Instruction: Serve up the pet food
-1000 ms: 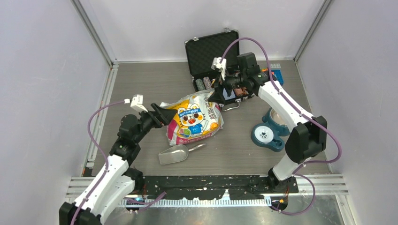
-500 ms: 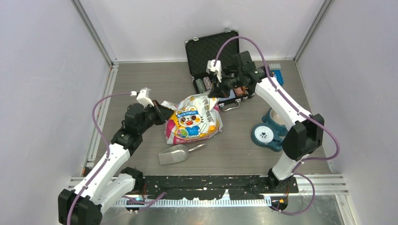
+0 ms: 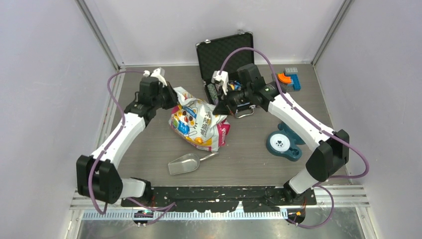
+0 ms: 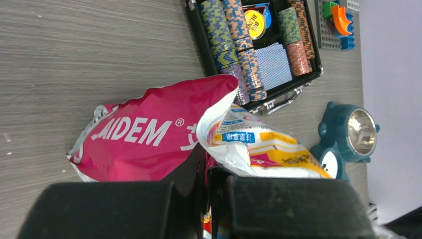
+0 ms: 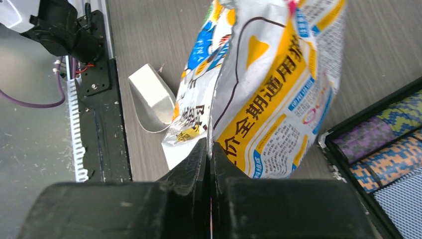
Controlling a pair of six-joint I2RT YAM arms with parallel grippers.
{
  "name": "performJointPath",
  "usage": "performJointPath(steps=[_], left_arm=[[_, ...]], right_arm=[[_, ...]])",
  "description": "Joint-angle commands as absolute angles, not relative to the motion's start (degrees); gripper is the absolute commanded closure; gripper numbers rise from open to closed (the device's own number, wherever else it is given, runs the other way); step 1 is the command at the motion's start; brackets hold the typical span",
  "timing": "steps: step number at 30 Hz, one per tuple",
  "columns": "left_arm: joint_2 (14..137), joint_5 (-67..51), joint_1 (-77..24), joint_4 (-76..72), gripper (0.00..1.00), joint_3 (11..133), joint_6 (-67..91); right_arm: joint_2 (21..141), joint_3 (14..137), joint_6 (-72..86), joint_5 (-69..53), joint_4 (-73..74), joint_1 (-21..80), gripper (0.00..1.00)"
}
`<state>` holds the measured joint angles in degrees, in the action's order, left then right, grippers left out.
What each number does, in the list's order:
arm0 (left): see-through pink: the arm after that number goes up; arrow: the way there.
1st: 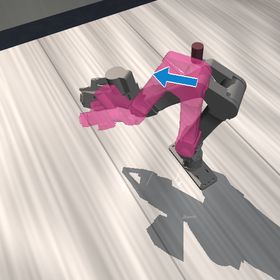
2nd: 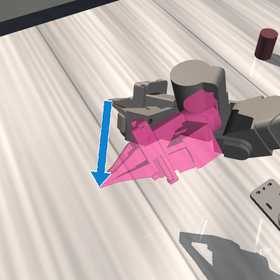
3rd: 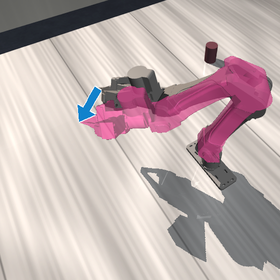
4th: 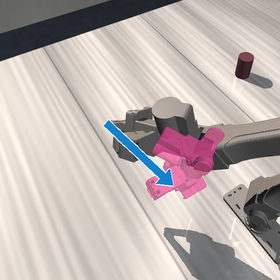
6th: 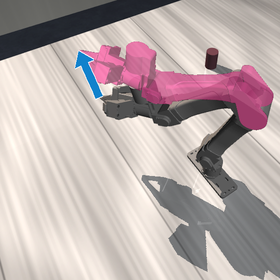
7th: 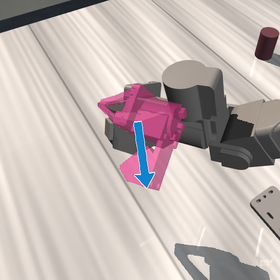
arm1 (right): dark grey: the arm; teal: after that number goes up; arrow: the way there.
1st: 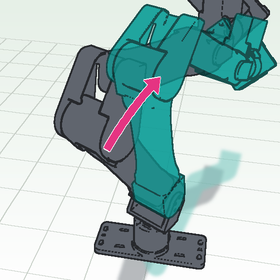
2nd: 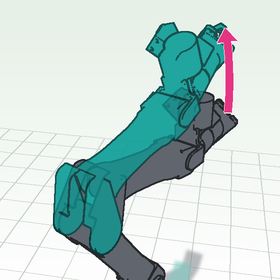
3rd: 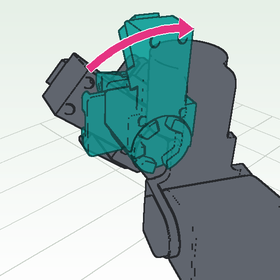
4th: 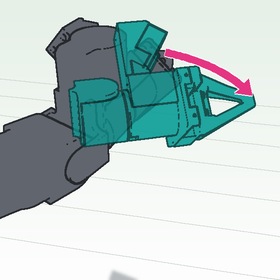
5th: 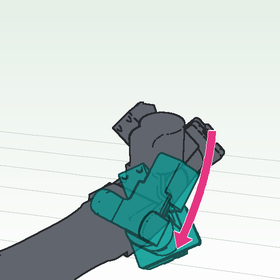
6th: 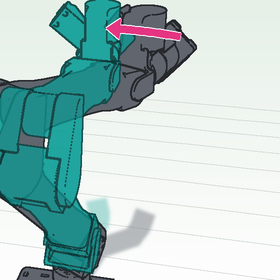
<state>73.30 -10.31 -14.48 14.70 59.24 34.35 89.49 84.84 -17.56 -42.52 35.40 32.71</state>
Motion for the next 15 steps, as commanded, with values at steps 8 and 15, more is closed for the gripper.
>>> performJointPath(steps=[8, 15], left_arm=[[81.5, -13.5, -11.9, 2.9, 0.57, 78.8, 43.1], [80.2, -14.9, -11.9, 3.8, 0.33, 80.0, 45.6]], right_arm=[[84.1, 79.7, -5.9, -45.2, 32.1, 41.9, 0.87], [81.2, 79.5, -8.6, -33.4, 31.7, 41.9, 0.52]])
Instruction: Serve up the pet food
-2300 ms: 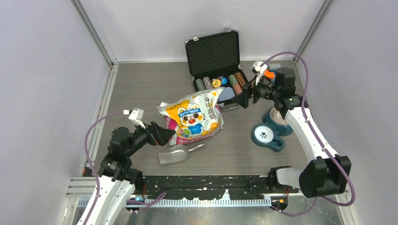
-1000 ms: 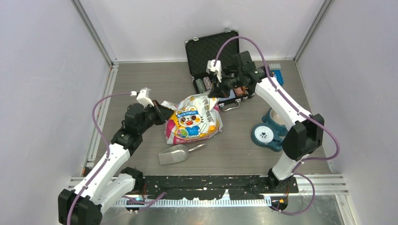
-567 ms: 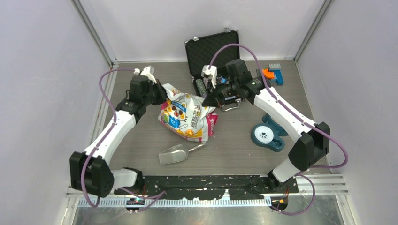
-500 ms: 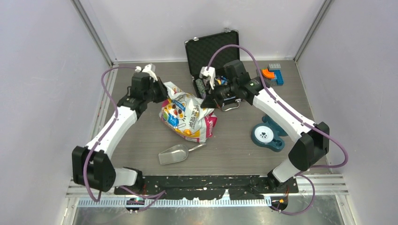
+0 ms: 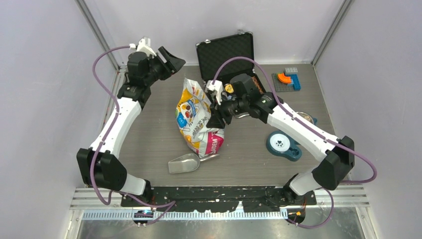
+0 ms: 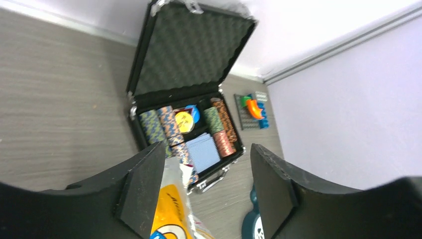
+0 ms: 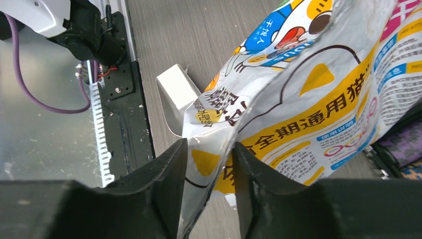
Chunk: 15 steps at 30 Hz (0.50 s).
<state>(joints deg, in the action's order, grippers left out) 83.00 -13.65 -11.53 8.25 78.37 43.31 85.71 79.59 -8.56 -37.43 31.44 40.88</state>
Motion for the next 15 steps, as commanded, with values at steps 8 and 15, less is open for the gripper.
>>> performJointPath(steps=[8, 15], left_arm=[[71.4, -20.0, -12.6, 5.4, 0.01, 72.6, 45.1], [65.6, -14.7, -14.1, 14.2, 0.01, 66.7, 41.1]], right_arm=[[74.9, 78.0, 0.1, -13.0, 21.2, 40.3, 0.03], [81.6, 85.9, 4.5, -9.2, 19.7, 38.5, 0.01]])
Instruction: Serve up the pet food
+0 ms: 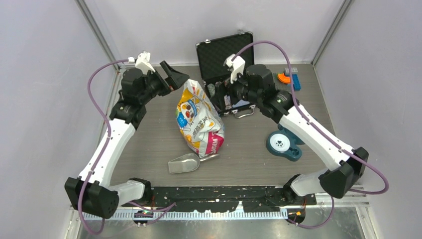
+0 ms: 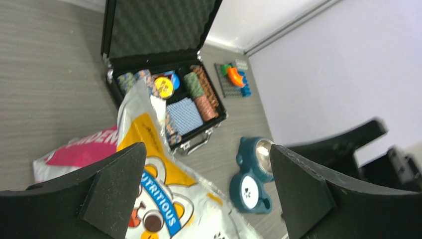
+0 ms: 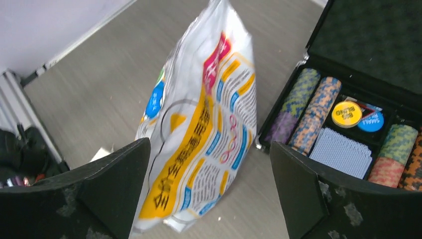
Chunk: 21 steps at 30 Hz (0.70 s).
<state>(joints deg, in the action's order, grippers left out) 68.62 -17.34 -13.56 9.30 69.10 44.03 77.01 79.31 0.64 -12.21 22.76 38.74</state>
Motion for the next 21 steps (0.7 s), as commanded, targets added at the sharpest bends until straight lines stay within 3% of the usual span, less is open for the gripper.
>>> performJointPath(steps=[1, 6, 10, 21], left_arm=[[64.8, -13.7, -14.1, 14.9, 0.01, 65.5, 40.9], [59.5, -7.3, -14.1, 19.1, 0.01, 59.4, 37.5], [56.4, -3.6, -14.0, 21.2, 0.01, 55.4, 37.3], [56.7, -9.9, -14.0, 14.1, 0.01, 52.0, 40.1]], right_arm=[[84.3, 89.5, 4.4, -10.4, 21.8, 38.5, 0.01], [94.5, 104.7, 2.0, -21.3, 31.1, 38.5, 0.13], [101.7, 113.3, 0.7, -23.3, 38.7, 38.8, 0.22], [102.2, 109.5, -2.9, -21.5, 43.2, 39.7, 0.27]])
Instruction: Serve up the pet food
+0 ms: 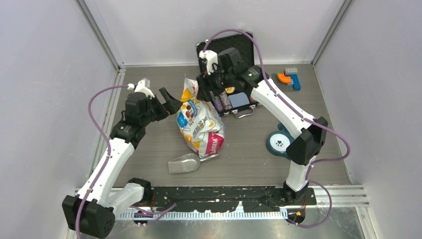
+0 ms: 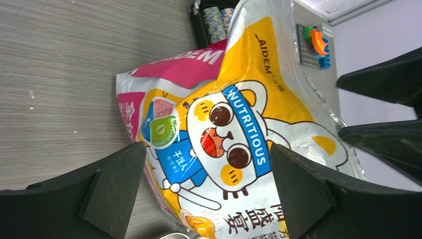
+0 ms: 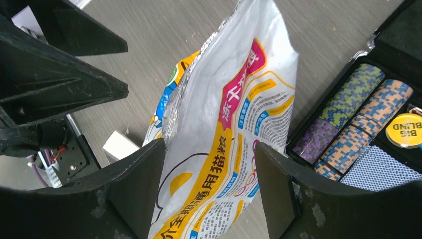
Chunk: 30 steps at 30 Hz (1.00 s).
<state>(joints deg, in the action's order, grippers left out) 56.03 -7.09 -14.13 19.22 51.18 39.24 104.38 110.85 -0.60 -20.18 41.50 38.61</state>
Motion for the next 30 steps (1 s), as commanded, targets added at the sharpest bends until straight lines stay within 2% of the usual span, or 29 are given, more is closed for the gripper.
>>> performJointPath(steps=[1, 3, 5, 6, 8, 14, 17, 20, 23, 28, 30], left_arm=[[57.2, -10.3, -14.0, 13.9, 0.01, 52.3, 40.2], [58.2, -11.7, -14.0, 12.7, 0.01, 52.7, 40.6], [59.5, -13.0, -14.0, 11.3, 0.01, 53.2, 41.2], [60.1, -13.6, -14.0, 11.0, 0.01, 53.6, 41.4], [61.1, -14.5, -14.0, 10.8, 0.01, 54.5, 41.6], [62.2, -16.8, -14.0, 7.5, 0.01, 54.4, 43.3], [62.5, -18.5, -14.1, 4.8, 0.01, 53.8, 45.2], [63.4, -21.0, -14.1, 1.0, 0.01, 53.2, 47.8], [64.9, -23.6, -14.1, -2.2, 0.01, 53.4, 49.4], [66.5, -24.7, -14.3, -4.0, 0.01, 54.0, 50.9], [67.2, -24.9, -14.7, -5.0, 0.01, 54.9, 51.2]], right_arm=[[102.0, 108.7, -3.3, -21.5, 43.4, 39.9, 0.27], [101.6, 107.4, -3.7, -21.4, 43.4, 40.4, 0.29], [101.5, 106.4, -3.6, -20.9, 43.4, 40.8, 0.38], [101.5, 106.3, -3.4, -20.6, 43.4, 40.9, 0.48], [101.6, 105.9, -2.8, -20.6, 43.5, 41.0, 0.56], [101.6, 105.6, -1.7, -21.1, 43.7, 41.2, 0.73], [101.6, 105.3, -1.5, -21.2, 43.8, 41.2, 0.78], [101.0, 104.7, -1.1, -20.9, 43.1, 41.2, 0.79], [99.7, 103.7, 1.8, -17.3, 40.7, 41.2, 0.93], [93.8, 96.2, 7.1, -1.9, 31.5, 41.2, 0.95], [92.2, 94.1, 7.6, -2.2, 29.2, 41.2, 0.95]])
